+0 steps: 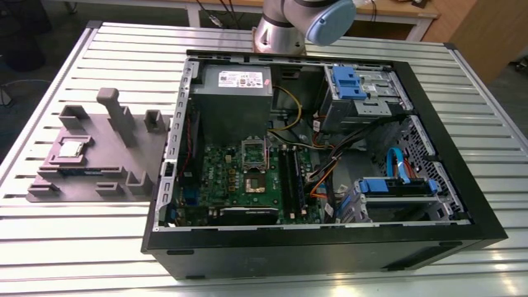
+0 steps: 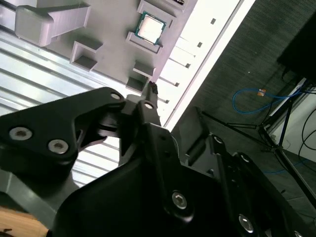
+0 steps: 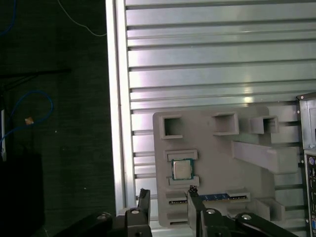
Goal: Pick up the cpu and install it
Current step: 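Pick up the cpu and move it towards the insertion slot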
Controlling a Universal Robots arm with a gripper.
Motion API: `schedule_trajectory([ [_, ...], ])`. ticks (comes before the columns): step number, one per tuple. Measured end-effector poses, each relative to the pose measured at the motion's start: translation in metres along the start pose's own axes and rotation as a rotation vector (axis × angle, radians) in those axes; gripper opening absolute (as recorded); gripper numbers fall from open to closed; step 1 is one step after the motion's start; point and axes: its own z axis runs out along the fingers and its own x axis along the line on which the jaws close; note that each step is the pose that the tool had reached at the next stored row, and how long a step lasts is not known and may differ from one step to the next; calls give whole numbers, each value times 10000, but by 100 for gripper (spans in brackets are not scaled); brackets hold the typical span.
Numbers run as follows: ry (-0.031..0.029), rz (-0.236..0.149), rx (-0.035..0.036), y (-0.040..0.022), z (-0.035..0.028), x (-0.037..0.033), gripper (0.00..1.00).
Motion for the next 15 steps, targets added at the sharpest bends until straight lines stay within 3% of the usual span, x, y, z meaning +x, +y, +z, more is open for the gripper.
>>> schedule_trajectory([
  [5,0,0,0,0,0,-2,59],
  [15,16,-227,-4,3,1,-43,59],
])
